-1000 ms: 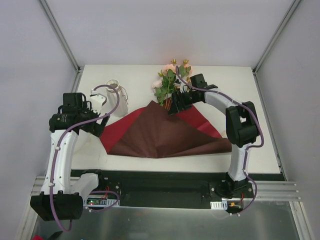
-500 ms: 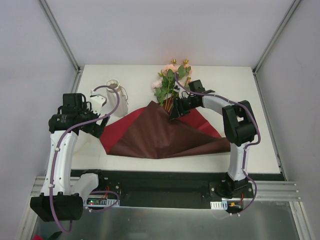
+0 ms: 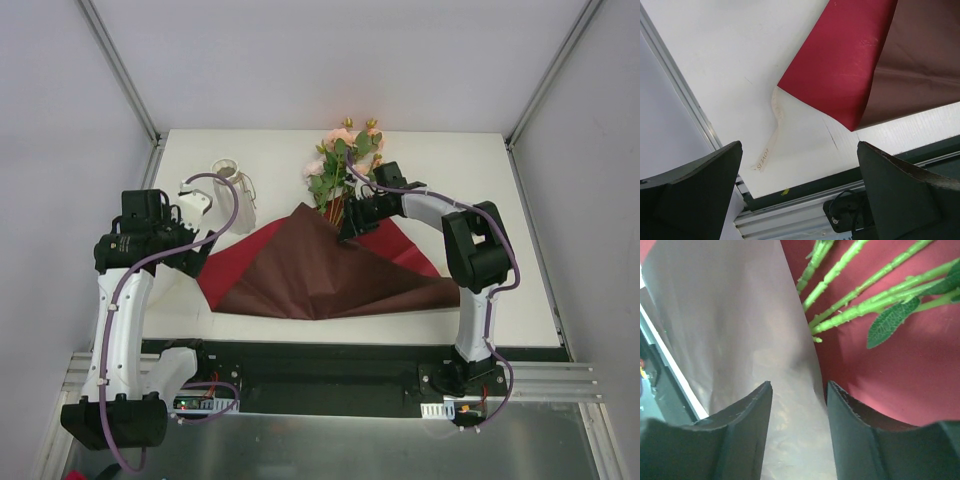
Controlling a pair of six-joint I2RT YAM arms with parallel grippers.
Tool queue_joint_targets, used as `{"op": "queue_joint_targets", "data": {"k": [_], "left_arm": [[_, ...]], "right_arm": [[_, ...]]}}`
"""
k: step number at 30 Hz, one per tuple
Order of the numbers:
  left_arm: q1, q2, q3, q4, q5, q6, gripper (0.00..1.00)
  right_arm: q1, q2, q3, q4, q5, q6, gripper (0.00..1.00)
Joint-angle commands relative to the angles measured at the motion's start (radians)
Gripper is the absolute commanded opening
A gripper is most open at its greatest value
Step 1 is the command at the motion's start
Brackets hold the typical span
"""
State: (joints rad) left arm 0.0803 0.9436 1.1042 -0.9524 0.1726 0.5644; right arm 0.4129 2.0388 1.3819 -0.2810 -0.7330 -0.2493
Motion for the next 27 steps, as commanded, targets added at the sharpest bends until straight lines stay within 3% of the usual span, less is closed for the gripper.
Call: {"op": "queue_joint_targets", "data": {"k": [1, 9, 21, 27], "left_arm": [[0.007, -0.019, 0.040, -0.029, -0.002, 0.019, 0.99], [0.007, -0.008, 0.051, -0.037, -0.001, 0.023, 0.99], [0.007, 0.007, 0.063, -0.036, -0.015, 0.029, 0.99], [0.009, 0.027, 0.075, -0.029, -0.016, 0.019, 0.99]], "right_arm": [[0.010, -0.057, 0.048, -0.052, 0.095, -0.076, 0.54], [0.010, -0.029, 0.058, -0.061, 0.106, -0.099, 0.54], [0.003, 0.003, 0.072, -0.073, -0.032, -0.085, 0.26], [0.003, -0.026, 0.051, -0.069, -0.029, -0.082, 0.10]]}}
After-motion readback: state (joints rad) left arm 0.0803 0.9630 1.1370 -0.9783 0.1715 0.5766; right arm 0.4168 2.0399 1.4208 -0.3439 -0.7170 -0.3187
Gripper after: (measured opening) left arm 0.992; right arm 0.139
